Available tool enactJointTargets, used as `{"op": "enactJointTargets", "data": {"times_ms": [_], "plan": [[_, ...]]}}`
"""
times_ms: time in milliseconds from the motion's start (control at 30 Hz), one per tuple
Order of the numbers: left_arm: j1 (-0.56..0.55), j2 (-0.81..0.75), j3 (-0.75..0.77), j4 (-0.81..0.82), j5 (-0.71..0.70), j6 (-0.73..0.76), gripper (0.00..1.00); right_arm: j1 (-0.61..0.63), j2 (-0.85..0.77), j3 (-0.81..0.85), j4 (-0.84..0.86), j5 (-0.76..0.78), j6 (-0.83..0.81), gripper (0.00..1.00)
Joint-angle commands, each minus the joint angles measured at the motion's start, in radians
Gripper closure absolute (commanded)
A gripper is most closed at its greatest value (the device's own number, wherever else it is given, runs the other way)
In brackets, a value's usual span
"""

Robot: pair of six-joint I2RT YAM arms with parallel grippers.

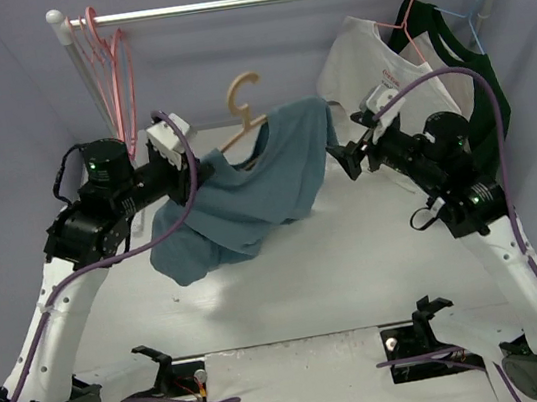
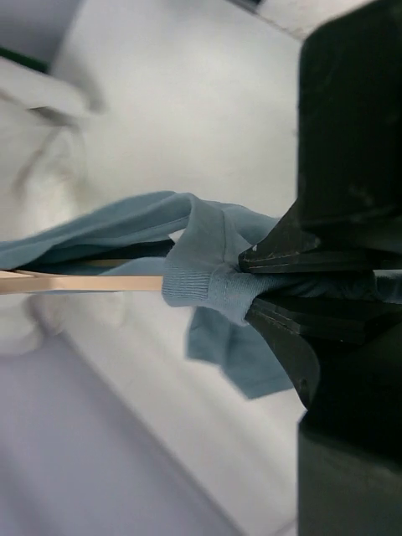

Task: Place the t-shirt on the hanger
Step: Place the T-shirt on the hanger, then place the hanger at the clothesline.

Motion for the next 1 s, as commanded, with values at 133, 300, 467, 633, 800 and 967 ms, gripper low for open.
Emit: {"op": "enactJointTargets", "data": {"times_ms": [133,300,467,633,800,967], "plan": [[0.005,0.145,0.540,0.111,-0.119,-0.190,1.00,-0.003,-0.058,0.045,0.102,0.140,0.086,0.28],[0.007,0.254,0.759,-0.062,-0.195,-0.246,1.00,-0.003,-0.073,0.019,0.102,0.183,0.092,0.27],[0.005,0.202,0.661,-0.101,-0.218,-0.292,1.00,-0.003,-0.077,-0.007,0.134,0.185,0.097,0.28],[0.005,0.160,0.617,-0.019,-0.155,-0.344,1.00,-0.003,-0.066,-0.007,0.132,0.170,0.097,0.28],[0.005,0.200,0.676,-0.023,-0.284,-0.318,1.00,-0.003,-0.069,-0.017,0.134,0.156,0.102,0.28],[0.005,0.176,0.484,0.178,-0.378,-0.335,1.00,-0.005,-0.064,-0.024,0.134,0.148,0.099,0.28]]}}
